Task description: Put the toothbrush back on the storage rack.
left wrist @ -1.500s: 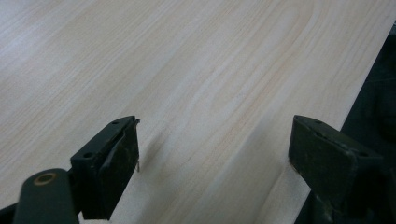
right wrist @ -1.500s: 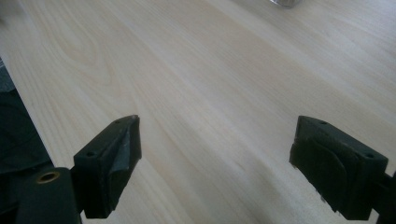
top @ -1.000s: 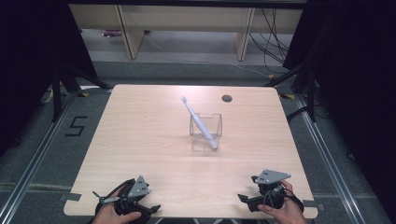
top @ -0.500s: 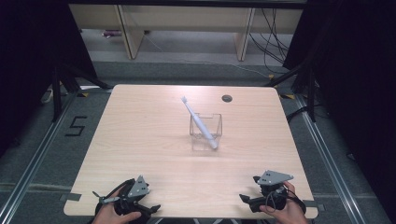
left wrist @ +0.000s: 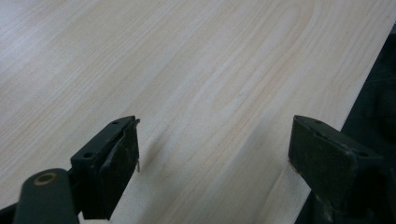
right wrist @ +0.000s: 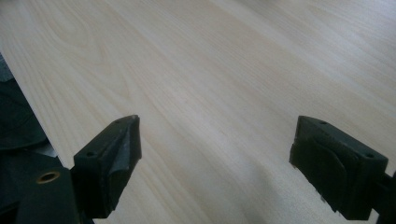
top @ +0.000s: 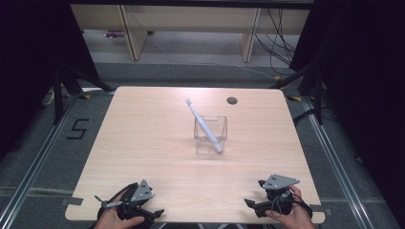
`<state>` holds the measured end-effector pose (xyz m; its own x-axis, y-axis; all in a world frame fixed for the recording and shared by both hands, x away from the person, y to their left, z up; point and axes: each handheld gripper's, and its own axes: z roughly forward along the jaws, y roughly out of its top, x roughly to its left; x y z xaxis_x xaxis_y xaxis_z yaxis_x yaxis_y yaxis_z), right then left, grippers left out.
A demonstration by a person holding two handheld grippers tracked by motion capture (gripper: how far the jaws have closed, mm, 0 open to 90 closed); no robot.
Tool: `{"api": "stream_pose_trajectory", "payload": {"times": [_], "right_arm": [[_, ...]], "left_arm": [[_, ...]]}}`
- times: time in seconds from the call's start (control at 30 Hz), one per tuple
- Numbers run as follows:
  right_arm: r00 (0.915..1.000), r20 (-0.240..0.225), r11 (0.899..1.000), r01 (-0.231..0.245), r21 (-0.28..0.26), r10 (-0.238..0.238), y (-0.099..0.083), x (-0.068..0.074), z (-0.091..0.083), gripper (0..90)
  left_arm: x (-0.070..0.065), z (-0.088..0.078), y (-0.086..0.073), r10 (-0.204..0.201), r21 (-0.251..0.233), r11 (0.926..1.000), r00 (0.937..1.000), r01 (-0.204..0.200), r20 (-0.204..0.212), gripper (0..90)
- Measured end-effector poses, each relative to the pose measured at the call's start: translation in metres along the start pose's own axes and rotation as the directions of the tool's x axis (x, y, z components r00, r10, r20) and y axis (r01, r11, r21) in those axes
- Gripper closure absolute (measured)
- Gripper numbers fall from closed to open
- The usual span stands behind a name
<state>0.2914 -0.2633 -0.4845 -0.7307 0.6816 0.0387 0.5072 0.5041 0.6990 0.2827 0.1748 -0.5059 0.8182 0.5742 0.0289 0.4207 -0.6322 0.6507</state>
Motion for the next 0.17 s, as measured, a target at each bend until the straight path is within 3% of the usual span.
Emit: {"api": "stream_pose_trajectory", "payload": {"times": [0.17], "right_arm": [[0.9999,0.002,1.0,0.016,-0.009,-0.016,0.0001,-0.0012,0.0008,16.2]], "left_arm": [[0.0005,-0.0004,0.0,0.004,0.003,1.0,1.0,-0.004,0.0,15.6]]}}
